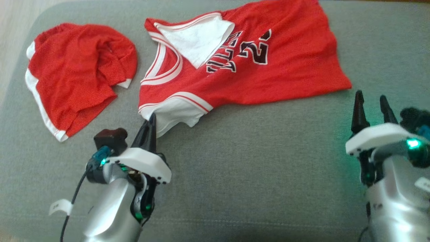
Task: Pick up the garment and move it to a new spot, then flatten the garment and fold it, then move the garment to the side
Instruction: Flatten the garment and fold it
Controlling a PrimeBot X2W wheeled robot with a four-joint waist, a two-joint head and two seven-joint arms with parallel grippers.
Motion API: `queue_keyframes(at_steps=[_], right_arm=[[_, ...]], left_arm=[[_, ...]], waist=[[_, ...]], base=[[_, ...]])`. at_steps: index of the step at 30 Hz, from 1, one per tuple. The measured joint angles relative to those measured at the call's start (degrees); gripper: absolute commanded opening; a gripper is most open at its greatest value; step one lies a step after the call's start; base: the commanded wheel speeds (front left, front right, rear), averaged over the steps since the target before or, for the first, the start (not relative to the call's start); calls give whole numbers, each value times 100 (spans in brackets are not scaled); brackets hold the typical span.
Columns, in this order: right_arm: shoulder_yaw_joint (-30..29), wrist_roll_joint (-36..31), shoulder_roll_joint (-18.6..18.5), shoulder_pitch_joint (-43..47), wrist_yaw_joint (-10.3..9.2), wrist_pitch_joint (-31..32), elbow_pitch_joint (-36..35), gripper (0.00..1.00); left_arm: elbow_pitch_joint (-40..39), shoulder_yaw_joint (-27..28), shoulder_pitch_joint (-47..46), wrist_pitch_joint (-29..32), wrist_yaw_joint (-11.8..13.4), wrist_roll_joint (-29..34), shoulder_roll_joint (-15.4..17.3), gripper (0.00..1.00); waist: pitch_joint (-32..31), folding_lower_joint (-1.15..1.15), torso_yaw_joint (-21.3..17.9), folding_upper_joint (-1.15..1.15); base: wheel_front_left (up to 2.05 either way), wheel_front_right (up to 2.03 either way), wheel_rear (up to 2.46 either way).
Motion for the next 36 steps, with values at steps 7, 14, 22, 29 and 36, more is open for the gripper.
queue_keyframes(at_steps=[7,14,22,29,36], right_arm=[[-182,-82,-47,-650,0,296,681,100],[-333,-144,-330,-1167,0,360,1373,100],[-293,-196,-381,-1550,0,349,1984,0],[188,-74,-459,-1598,0,-25,2057,0],[854,294,-687,-1590,0,-260,1446,0]], left_arm=[[-42,9,-181,0,-101,130,-155,0],[-88,43,-221,0,-200,233,-263,0],[-109,159,-294,0,-303,303,-316,0],[-131,305,-308,0,-404,405,-347,0],[-510,591,-304,0,-531,547,-304,0]], waist=[[278,0,181,0],[470,0,351,0],[568,0,404,0],[355,0,325,0],[-96,0,136,0]], base=[[0,0,0],[0,0,0],[0,0,0],[0,0,0],[0,0,0]])
